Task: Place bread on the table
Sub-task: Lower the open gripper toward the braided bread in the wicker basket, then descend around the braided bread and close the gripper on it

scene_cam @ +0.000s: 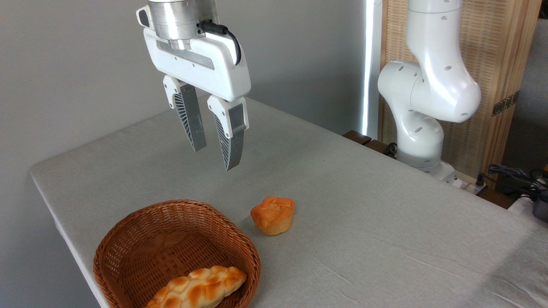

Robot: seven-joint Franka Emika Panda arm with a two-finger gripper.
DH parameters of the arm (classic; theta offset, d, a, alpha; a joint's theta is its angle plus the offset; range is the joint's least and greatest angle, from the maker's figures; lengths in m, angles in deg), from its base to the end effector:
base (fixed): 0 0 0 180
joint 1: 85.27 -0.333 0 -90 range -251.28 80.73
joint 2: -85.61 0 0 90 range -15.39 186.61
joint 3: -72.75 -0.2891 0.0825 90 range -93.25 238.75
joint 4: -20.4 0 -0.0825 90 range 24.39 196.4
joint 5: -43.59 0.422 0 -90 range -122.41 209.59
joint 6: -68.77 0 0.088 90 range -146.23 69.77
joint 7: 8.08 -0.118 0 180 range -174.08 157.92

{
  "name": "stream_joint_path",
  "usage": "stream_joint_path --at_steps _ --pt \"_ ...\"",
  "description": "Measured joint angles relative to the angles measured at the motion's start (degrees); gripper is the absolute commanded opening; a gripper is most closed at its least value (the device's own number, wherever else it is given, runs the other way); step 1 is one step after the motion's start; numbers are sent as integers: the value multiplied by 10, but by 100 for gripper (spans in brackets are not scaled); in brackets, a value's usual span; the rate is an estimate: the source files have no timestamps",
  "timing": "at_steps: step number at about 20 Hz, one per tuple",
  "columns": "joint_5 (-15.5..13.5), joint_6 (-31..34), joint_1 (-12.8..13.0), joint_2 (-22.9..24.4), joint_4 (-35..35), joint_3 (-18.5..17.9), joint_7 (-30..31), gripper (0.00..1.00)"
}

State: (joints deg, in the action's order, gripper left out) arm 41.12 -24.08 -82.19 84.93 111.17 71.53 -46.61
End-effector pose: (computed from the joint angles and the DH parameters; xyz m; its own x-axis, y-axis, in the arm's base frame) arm 0.6003 -0.0244 0.5772 0.7622 -0.6458 0.0458 -0.6470 -0.7623 0.0183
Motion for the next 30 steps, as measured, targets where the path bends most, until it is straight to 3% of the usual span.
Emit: stream_joint_path --at_steps 10,13,19,21,24,30 --pt "0 -14 -2 0 0 -1 0 100" --pt "0 -90 -2 -4 15 -1 0 100" --pt "0 -291 -3 -32 116 -1 0 100" --pt "19 -329 -3 -44 146 -1 -12 100" --pt "83 -351 -3 -61 166 -1 -17 100" --pt "120 -367 -3 -82 180 -1 -21 100"
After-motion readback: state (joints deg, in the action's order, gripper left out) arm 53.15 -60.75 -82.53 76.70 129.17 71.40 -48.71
